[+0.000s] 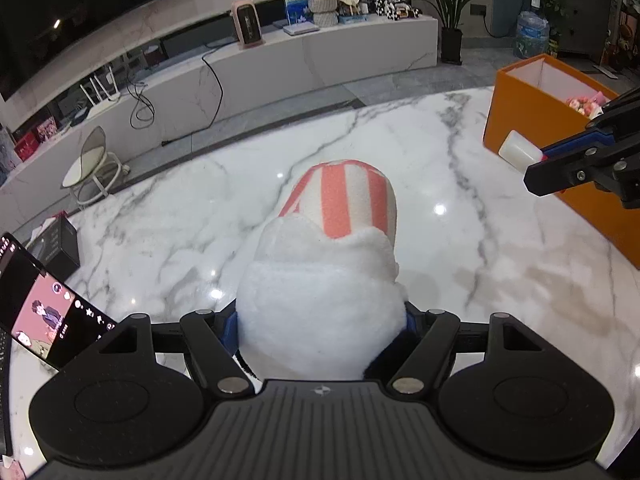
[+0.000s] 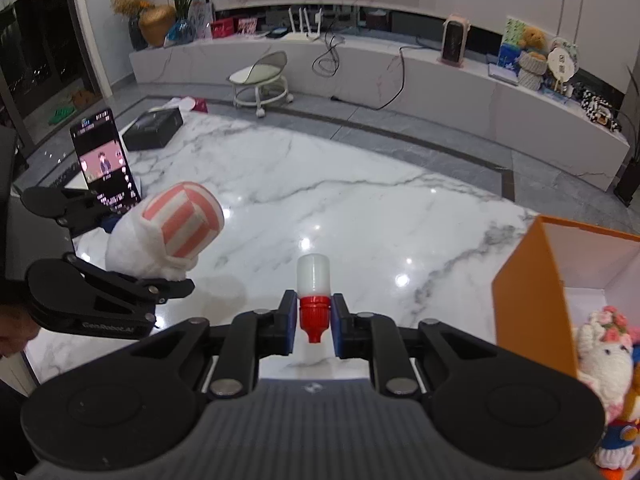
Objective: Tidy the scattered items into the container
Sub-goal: 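Carry the plush and red-capped bottle over the orange box with both grippers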
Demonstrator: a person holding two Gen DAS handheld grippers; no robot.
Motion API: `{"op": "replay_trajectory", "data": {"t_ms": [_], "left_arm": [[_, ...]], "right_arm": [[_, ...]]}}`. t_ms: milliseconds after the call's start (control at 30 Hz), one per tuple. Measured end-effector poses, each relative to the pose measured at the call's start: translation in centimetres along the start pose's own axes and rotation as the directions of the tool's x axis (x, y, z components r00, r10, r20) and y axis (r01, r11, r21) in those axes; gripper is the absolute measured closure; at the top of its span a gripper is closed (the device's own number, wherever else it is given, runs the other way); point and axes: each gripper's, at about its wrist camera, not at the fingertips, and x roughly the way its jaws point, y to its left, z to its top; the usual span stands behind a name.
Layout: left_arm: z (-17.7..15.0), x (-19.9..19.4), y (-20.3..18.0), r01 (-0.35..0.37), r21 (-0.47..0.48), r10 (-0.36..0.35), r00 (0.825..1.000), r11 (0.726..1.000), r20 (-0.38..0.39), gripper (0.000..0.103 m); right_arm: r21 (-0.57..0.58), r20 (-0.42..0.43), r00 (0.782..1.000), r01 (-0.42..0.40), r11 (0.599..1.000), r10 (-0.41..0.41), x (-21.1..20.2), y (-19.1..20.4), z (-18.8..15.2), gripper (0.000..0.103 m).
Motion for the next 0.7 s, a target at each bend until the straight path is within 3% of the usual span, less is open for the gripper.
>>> {"op": "replay_trajectory", "data": {"t_ms": [700], "left_arm": [[4.5, -2.3, -8.2, -0.004, 0.11, -0.001, 0.999, 0.994, 0.044, 0.02]], "right_arm": [[0.074, 0.082, 0.997, -0.005, 0.997, -0.001, -5.2, -3.6, -1.8, 0.084]]}}
